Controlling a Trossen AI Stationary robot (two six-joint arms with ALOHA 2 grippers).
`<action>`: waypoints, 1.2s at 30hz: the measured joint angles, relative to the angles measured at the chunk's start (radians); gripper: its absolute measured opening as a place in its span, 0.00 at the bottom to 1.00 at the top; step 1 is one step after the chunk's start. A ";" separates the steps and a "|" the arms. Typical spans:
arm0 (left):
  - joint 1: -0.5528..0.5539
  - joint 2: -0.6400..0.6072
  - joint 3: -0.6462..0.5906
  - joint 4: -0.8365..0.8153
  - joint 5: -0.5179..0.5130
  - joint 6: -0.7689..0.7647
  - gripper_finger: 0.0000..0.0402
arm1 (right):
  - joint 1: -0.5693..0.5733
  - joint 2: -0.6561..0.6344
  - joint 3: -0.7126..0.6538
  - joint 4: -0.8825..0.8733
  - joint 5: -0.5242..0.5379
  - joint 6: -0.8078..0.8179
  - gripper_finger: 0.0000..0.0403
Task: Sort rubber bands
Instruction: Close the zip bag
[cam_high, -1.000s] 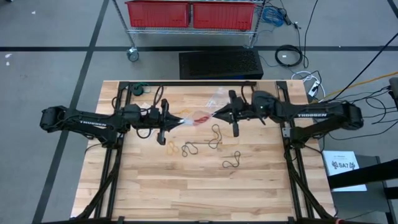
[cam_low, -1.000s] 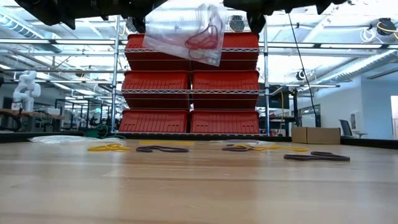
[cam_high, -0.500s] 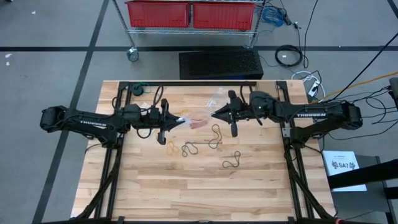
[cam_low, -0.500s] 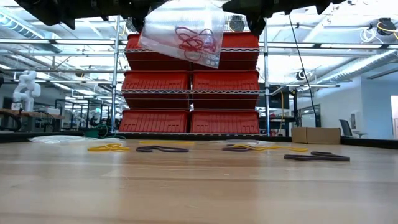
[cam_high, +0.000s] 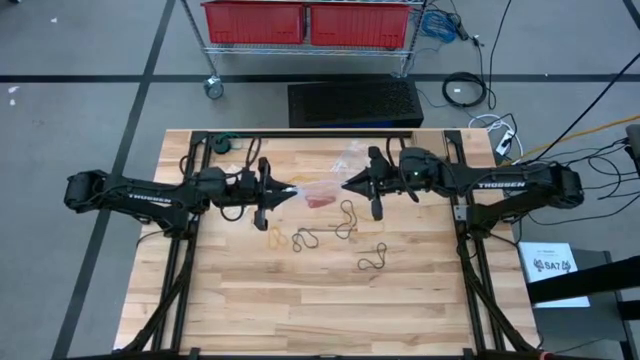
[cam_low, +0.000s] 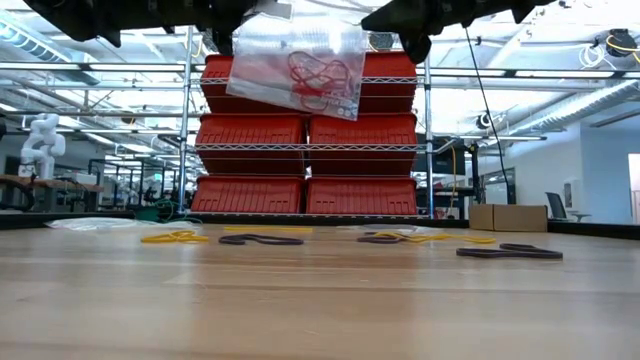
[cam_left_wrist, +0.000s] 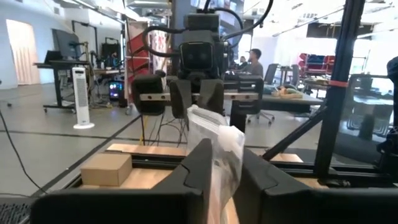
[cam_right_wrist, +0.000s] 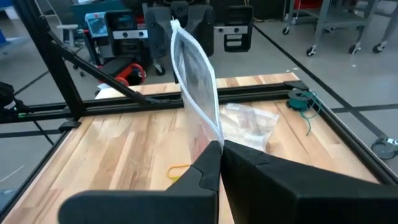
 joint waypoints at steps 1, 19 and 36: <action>0.000 0.000 0.000 -0.004 0.000 0.000 0.08 | 0.000 -0.003 0.000 0.002 0.006 0.000 0.00; 0.000 0.001 0.000 -0.080 0.000 0.024 0.00 | 0.000 -0.126 0.000 -0.053 0.076 0.002 0.26; 0.001 0.000 -0.001 -0.178 -0.025 0.052 0.00 | 0.038 0.343 0.395 -0.188 0.041 -0.125 0.32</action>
